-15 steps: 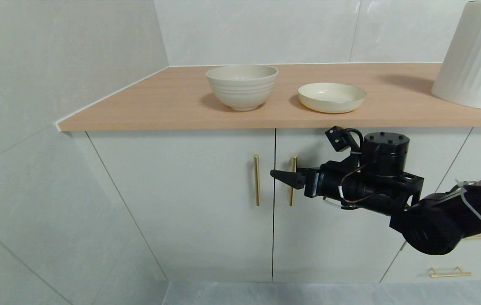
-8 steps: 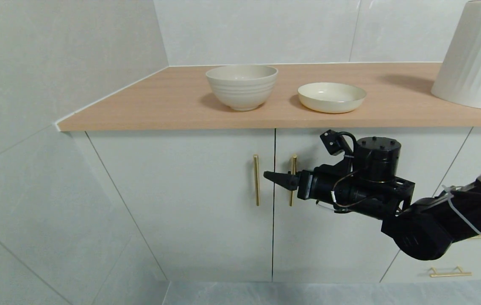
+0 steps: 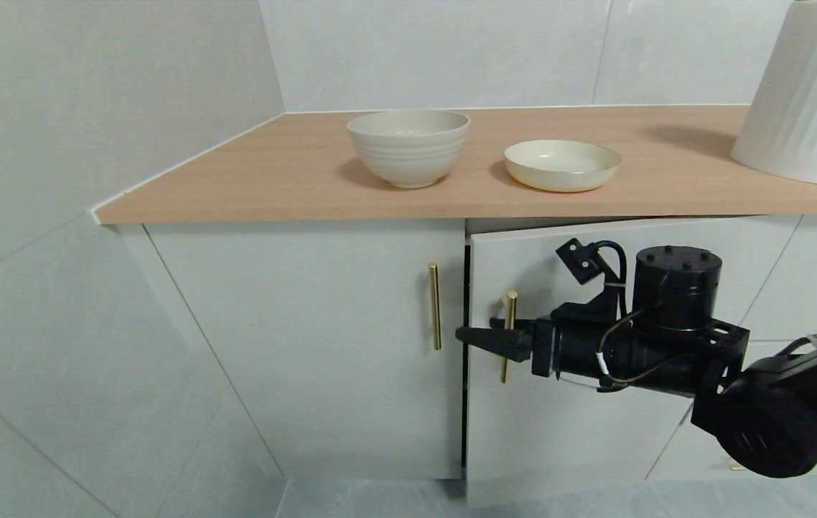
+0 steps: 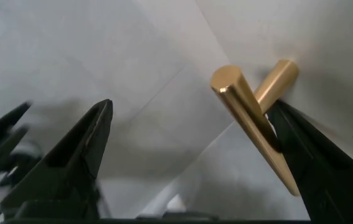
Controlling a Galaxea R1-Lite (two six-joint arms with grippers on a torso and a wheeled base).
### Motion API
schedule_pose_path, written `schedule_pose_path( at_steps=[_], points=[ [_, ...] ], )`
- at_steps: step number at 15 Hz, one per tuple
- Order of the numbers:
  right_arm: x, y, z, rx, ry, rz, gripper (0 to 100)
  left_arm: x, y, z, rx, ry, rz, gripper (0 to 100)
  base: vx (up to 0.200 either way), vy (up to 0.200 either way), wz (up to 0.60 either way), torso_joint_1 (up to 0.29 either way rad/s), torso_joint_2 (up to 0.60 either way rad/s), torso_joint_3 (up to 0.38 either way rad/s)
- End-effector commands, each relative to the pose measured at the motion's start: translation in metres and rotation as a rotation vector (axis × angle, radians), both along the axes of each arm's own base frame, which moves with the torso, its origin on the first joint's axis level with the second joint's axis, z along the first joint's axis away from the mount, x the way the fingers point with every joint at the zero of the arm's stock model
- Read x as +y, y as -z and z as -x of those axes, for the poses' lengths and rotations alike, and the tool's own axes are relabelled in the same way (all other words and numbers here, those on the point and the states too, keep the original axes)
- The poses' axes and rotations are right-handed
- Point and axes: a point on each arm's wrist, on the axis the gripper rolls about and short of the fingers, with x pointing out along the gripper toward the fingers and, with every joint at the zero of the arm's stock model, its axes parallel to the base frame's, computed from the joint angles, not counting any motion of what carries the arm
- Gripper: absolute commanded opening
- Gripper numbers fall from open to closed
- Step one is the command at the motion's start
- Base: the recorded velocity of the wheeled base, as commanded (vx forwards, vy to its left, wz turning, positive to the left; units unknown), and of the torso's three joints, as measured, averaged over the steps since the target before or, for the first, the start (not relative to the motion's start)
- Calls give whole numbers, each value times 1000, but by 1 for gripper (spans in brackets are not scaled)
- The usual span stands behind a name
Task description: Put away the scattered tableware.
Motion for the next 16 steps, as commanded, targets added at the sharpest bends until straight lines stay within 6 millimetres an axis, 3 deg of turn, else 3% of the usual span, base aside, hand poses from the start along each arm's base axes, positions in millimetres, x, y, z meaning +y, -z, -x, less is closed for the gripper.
schedule_pose_path(
  at_steps=[1, 6, 10, 11, 12, 14, 16],
  points=[
    [-11, -13, 19, -19, -28, -17, 100, 0, 0, 0, 0, -1, 0, 100, 0, 0, 0, 0, 0, 0],
    [-26, -22, 55, -21, -157, -34, 100, 0, 0, 0, 0, -1, 0, 100, 0, 0, 0, 0, 0, 0],
    [-32, -14, 74, 9, -186, -16, 100, 0, -1, 0, -8, -5, 0, 100, 0, 0, 0, 0, 0, 0],
    [-34, -10, 78, 22, -187, -8, 100, 0, -11, 2, -56, -5, 7, 100, 0, 0, 0, 0, 0, 0],
    [-34, -8, 82, 31, -197, -1, 100, 0, -33, 10, -125, 16, 13, 100, 0, 0, 0, 0, 0, 0],
    [-33, -5, 85, 38, -209, 5, 100, -1, -78, 16, -98, 146, 8, 100, 0, 0, 0, 0, 0, 0],
    [-31, -3, 89, 47, -223, 12, 100, -5, -125, -2, -34, 280, 10, 100, 0, 0, 0, 0, 0, 0]
  ],
)
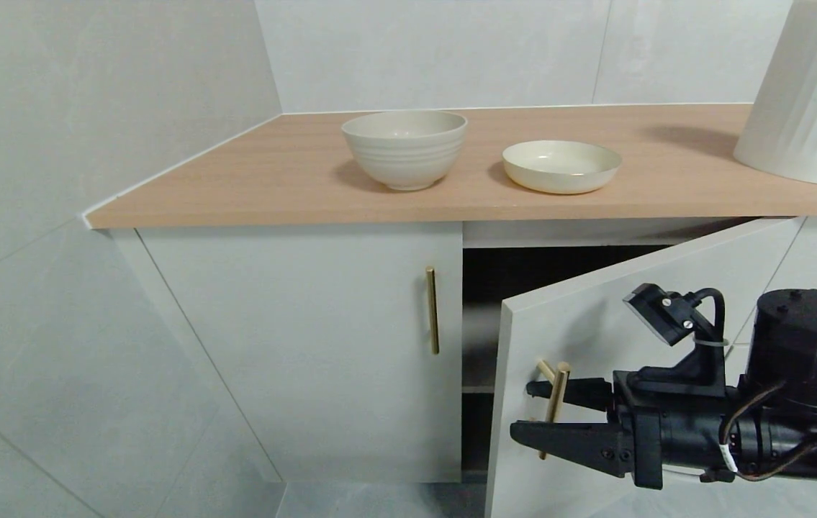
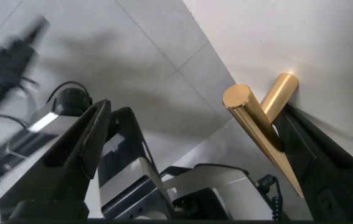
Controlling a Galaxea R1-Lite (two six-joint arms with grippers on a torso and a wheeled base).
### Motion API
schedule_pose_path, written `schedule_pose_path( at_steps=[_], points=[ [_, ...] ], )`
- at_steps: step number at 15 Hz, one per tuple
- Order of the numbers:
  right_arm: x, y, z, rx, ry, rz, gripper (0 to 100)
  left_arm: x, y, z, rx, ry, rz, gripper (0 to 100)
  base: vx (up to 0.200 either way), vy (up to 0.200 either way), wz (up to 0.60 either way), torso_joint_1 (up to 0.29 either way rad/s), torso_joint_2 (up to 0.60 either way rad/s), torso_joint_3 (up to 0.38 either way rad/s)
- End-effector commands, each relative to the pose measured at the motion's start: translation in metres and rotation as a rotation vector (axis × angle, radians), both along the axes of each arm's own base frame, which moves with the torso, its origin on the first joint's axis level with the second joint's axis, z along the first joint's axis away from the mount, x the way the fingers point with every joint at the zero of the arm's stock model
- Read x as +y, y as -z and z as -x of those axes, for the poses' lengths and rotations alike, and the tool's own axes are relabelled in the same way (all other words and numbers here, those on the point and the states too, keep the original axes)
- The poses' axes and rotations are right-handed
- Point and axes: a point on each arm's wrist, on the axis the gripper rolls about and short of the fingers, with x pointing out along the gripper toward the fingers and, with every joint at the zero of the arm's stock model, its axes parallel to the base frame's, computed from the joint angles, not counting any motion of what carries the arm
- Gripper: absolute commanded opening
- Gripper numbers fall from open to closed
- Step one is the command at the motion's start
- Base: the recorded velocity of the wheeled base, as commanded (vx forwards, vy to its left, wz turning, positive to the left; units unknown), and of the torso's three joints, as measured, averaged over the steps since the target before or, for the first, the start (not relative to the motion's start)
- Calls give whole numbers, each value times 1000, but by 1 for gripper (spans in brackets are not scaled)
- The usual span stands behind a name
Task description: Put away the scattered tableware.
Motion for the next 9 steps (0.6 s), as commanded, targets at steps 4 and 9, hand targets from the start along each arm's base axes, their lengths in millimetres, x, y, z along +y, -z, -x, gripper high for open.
schedule_pose_path(
  at_steps=[4, 9],
  points=[
    [-1, 3, 6, 15, -18, 11, 100, -10, -98, -110, 287, 292, -1, 100, 0, 0, 0, 0, 0, 0],
    [-1, 1, 7, 8, -19, 7, 100, -80, -94, -157, 557, 771, 320, 100, 0, 0, 0, 0, 0, 0]
  ],
)
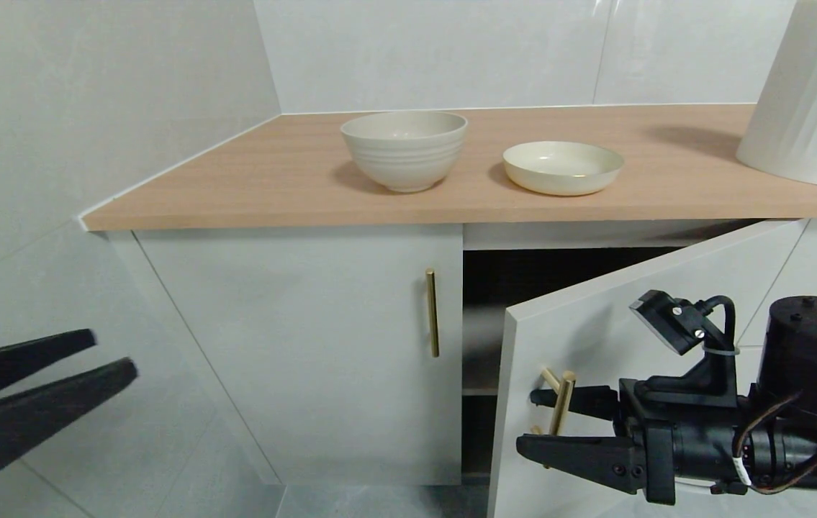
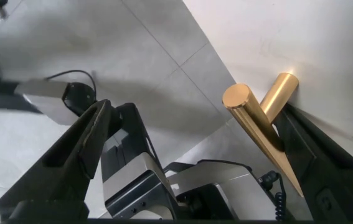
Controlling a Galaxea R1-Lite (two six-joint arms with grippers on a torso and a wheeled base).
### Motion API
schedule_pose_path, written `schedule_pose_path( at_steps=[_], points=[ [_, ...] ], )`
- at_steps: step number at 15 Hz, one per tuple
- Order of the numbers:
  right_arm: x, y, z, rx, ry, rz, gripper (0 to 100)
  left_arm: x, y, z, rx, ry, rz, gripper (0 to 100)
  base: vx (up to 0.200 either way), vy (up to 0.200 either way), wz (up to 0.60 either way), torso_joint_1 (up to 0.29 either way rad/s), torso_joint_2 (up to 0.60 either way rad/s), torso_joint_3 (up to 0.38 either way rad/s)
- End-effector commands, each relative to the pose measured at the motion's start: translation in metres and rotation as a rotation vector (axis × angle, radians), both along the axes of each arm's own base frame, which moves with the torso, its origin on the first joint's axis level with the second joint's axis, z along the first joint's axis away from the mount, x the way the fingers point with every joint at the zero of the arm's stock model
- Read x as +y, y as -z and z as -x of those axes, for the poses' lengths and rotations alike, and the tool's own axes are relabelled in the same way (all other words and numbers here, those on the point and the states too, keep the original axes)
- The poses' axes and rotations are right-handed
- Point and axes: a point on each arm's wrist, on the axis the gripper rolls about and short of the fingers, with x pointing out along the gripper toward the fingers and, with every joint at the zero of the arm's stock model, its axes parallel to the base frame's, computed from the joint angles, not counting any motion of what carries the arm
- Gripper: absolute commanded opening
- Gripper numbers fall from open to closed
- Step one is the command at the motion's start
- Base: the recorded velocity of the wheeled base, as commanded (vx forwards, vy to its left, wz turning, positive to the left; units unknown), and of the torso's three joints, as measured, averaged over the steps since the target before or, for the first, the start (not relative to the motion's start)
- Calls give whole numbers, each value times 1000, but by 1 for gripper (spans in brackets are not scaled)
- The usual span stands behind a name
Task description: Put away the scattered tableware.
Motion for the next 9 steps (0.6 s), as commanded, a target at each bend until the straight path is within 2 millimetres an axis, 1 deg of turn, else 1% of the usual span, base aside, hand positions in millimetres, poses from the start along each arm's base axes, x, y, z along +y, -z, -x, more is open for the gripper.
schedule_pose_path(
  at_steps=[1, 2, 3, 4, 6, 7, 8, 9],
  points=[
    [0, 0, 0, -1, -4, -1, 100, -65, 9, -39, 231, 316, 127, 100, 0, 0, 0, 0, 0, 0],
    [0, 0, 0, -1, -2, -1, 100, -75, 16, -52, 226, 321, 113, 100, 0, 0, 0, 0, 0, 0],
    [0, -1, 0, -2, -2, -2, 100, -89, 26, -72, 192, 315, 77, 100, 0, 0, 0, 0, 0, 0],
    [0, -1, 1, -2, -2, -2, 100, -95, 33, -91, 143, 264, 45, 100, 0, 0, 0, 0, 0, 0],
    [0, -1, 1, -2, -2, -2, 100, -103, 43, -109, 103, 212, 21, 100, 0, 0, 0, 0, 0, 0],
    [0, 0, 0, -1, -2, -1, 100, -109, 59, -119, 117, 199, 3, 100, 0, 0, 0, 0, 0, 0],
    [0, 0, 0, -2, -2, -2, 100, -112, 72, -124, 144, 197, -17, 100, 0, 0, 0, 0, 0, 0],
    [0, -1, 1, -2, -2, -2, 100, -116, 80, -128, 146, 196, -23, 100, 0, 0, 0, 0, 0, 0]
  ],
)
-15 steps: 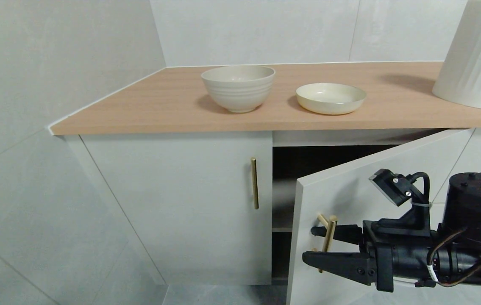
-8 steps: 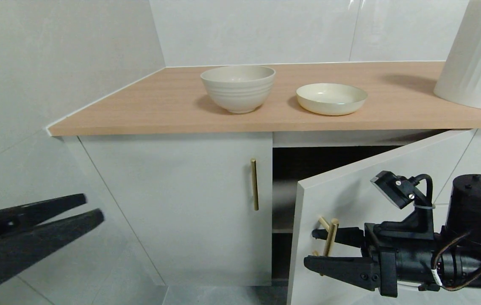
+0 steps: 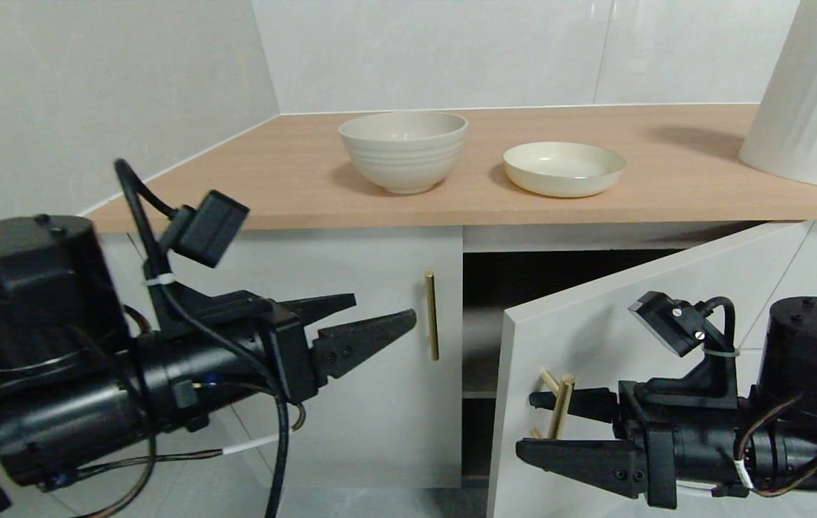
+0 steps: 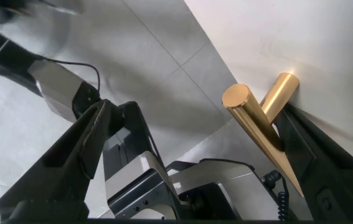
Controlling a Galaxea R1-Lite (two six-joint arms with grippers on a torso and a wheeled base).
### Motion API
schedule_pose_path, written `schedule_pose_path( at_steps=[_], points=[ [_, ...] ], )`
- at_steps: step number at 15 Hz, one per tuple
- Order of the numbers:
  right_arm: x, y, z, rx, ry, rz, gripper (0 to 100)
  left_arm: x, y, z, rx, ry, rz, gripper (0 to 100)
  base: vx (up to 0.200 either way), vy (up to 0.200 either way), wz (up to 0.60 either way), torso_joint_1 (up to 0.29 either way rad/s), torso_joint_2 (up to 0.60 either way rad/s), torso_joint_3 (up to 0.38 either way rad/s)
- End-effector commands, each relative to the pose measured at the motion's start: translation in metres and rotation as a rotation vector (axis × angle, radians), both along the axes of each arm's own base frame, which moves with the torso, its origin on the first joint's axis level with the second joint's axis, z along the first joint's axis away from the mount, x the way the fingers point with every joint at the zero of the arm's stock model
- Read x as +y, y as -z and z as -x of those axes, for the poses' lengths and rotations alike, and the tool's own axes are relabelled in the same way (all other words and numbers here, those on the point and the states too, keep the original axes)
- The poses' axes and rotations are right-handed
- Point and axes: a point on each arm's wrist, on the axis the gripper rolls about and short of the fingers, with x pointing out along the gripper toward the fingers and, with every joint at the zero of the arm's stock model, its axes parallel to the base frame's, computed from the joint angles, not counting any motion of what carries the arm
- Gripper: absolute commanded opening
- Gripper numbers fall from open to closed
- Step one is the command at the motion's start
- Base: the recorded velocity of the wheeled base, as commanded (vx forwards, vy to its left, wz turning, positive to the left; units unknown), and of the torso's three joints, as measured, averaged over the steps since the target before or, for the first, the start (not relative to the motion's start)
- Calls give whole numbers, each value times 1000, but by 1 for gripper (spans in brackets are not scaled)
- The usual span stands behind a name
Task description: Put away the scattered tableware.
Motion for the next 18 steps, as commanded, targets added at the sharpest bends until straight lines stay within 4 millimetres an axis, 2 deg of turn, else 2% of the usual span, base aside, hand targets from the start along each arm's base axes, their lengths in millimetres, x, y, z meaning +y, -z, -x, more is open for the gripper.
schedule_pose_path(
  at_steps=[1, 2, 7, 10, 12, 13, 16, 18],
  points=[
    [0, 0, 0, -1, 1, 1, 100, -16, 42, -25, 92, -13, -74, 100, 0, 0, 0, 0, 0, 0],
    [0, 1, 0, 0, 1, 2, 100, -18, 44, -29, 80, -27, -69, 0, 0, 0, 0, 0, 0, 0],
    [-1, 1, 1, 1, 2, 3, 100, -30, 50, -43, -21, -29, 0, 0, 0, 0, 0, 0, 0, 0],
    [-1, 2, 1, -12, 0, 10, 100, -46, 56, -47, -27, 49, 9, 0, 0, 0, 0, 0, 0, 0],
    [-1, 3, 1, -14, 0, 11, 100, -62, 72, -52, 8, 132, -7, 0, 0, 0, 0, 0, 0, 0],
    [-1, 3, 1, -12, 1, 13, 100, -74, 84, -66, 10, 155, -24, 0, 0, 0, 0, 0, 0, 0],
    [-2, 3, 2, -13, 2, 14, 100, -89, 113, -80, -97, 172, -45, 0, 0, 0, 0, 0, 0, 0],
    [-2, 4, 2, -12, 2, 15, 100, -93, 116, -85, -175, 171, 1, 0, 0, 0, 0, 0, 0, 0]
  ],
)
